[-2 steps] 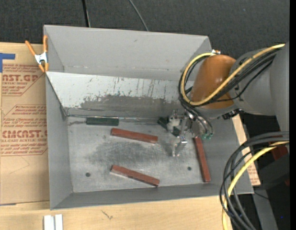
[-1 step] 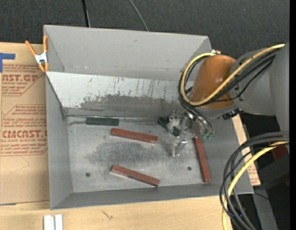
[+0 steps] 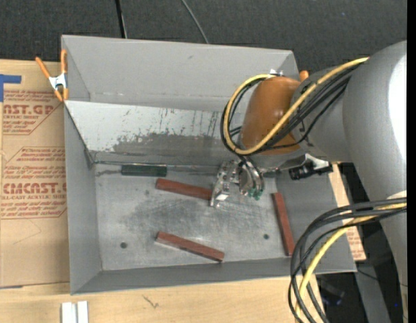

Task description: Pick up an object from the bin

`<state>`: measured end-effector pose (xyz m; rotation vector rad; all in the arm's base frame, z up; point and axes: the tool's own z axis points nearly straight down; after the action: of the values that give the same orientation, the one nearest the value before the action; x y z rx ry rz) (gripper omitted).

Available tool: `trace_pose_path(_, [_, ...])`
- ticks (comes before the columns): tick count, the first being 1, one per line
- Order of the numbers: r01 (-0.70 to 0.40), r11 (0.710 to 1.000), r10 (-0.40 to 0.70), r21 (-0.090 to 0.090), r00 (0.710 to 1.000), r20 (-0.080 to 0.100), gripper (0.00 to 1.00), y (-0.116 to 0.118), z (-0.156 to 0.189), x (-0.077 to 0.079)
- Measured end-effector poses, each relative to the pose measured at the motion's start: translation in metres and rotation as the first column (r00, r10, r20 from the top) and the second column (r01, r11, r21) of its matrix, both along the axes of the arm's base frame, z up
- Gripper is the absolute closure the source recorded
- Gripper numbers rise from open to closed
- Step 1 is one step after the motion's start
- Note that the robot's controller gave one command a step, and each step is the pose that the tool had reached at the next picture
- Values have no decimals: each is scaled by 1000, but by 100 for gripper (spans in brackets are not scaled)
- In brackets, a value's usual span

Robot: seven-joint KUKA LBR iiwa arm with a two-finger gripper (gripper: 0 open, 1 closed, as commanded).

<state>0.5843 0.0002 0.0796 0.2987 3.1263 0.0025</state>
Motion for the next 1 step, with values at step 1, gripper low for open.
trace_pose_path(1, [0,1000,0,0,1000,0,100,0,0,0])
